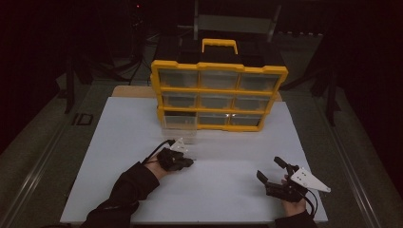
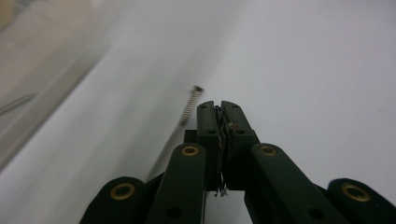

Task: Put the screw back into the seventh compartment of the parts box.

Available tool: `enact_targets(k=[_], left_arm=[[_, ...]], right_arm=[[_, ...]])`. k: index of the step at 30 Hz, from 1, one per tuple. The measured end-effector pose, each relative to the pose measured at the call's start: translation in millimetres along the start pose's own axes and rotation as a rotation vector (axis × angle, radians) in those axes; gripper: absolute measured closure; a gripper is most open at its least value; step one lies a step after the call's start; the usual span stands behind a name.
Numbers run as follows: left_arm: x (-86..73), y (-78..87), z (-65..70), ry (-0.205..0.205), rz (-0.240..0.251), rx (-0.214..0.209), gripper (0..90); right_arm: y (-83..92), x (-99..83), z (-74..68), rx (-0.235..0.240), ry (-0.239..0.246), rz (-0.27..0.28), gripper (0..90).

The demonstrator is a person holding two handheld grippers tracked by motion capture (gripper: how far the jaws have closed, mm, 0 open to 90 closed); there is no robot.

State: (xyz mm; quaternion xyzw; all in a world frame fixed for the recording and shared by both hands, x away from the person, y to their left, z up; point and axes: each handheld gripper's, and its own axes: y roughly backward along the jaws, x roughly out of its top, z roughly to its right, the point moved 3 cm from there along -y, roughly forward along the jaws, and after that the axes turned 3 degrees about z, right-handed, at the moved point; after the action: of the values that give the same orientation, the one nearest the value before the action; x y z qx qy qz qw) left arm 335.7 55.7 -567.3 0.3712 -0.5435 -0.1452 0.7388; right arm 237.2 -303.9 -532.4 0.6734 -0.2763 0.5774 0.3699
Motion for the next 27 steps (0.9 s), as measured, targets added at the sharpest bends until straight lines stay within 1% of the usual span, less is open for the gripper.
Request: enact_targets(k=[1,6,11,14,16,20,27], left_arm=[[1.4,1.5,2.4,0.001,0.002,-0.005,86.5],[9.7,12.5,4.7,0.006,0.033,-0.004,86.5],[21.1,27.6,9.0,-0.011,0.054,-0.005,86.5],[28.1,37.6,10.9,-0.007,0.078,-0.005,86.5],[32.6,43.9,11.8,-0.013,0.088,0.000,86.5],[40.9,54.6,12.9,-0.019,0.103,0.003,86.6],[56.5,71.5,11.0,-0.030,0.135,0.013,86.6]], right_arm=[[0.1,0.0,0.0,-0.001,-0.001,0.000,11.7],[0.0,0.0,-0.1,0.000,-0.002,-0.001,11.7],[0.1,0.1,0.1,-0.001,-0.002,0.000,11.7],[0.1,0.1,0.0,-0.001,-0.002,0.000,11.7],[0.0,0.2,-0.1,-0.001,-0.001,0.001,11.7],[-0.2,0.1,-0.2,0.000,-0.001,0.000,11.7],[-0.1,0.1,0.2,-0.001,-0.001,0.000,11.7]])
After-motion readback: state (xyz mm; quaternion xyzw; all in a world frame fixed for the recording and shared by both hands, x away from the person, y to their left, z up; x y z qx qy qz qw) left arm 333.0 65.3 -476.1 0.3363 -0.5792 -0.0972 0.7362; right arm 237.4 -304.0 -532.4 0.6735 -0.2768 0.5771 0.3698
